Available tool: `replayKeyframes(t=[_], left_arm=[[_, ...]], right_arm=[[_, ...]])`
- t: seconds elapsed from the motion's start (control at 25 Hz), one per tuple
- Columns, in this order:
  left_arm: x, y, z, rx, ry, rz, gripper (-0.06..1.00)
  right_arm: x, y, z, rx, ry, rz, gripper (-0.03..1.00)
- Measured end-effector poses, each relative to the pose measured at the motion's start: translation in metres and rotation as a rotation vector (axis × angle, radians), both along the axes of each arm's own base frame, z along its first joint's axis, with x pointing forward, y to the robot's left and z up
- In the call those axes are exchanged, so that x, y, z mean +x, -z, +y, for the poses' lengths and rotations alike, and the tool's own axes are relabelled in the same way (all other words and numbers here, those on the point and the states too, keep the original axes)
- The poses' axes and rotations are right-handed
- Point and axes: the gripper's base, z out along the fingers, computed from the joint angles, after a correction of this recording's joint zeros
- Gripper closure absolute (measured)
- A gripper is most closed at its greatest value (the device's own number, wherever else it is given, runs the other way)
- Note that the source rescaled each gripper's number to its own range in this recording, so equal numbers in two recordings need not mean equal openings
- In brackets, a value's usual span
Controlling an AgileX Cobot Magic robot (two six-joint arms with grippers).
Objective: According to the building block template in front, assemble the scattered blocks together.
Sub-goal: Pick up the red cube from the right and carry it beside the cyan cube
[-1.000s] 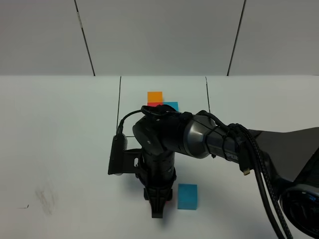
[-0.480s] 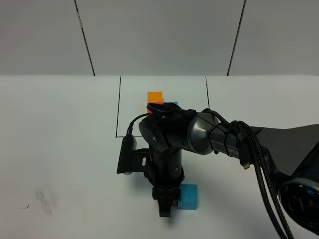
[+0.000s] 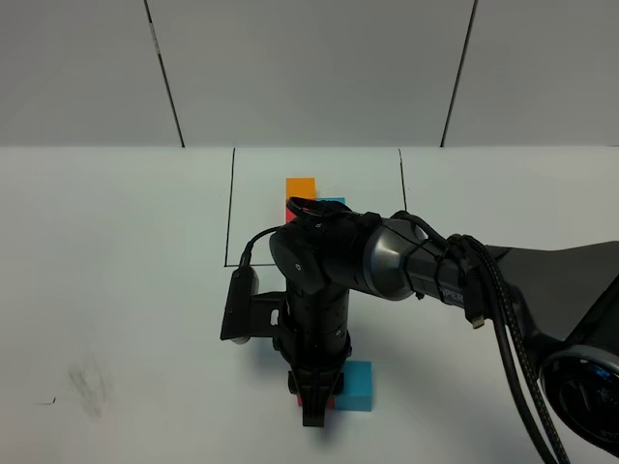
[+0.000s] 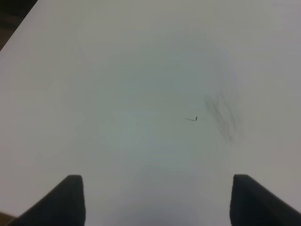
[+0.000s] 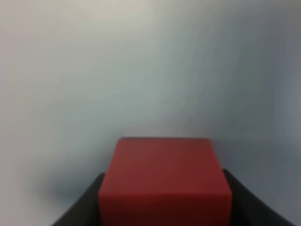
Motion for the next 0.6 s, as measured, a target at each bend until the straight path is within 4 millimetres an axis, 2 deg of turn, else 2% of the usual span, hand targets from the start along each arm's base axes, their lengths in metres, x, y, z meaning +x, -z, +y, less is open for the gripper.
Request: replayKeyframes(t=[0.6], left_arm=[[0.0000, 0.0000, 0.0000, 0.000, 0.000, 0.000, 0.46]], right_arm=[[0.0025, 0.0069, 0.0028, 0.035, -0.002, -0.031, 0.95]])
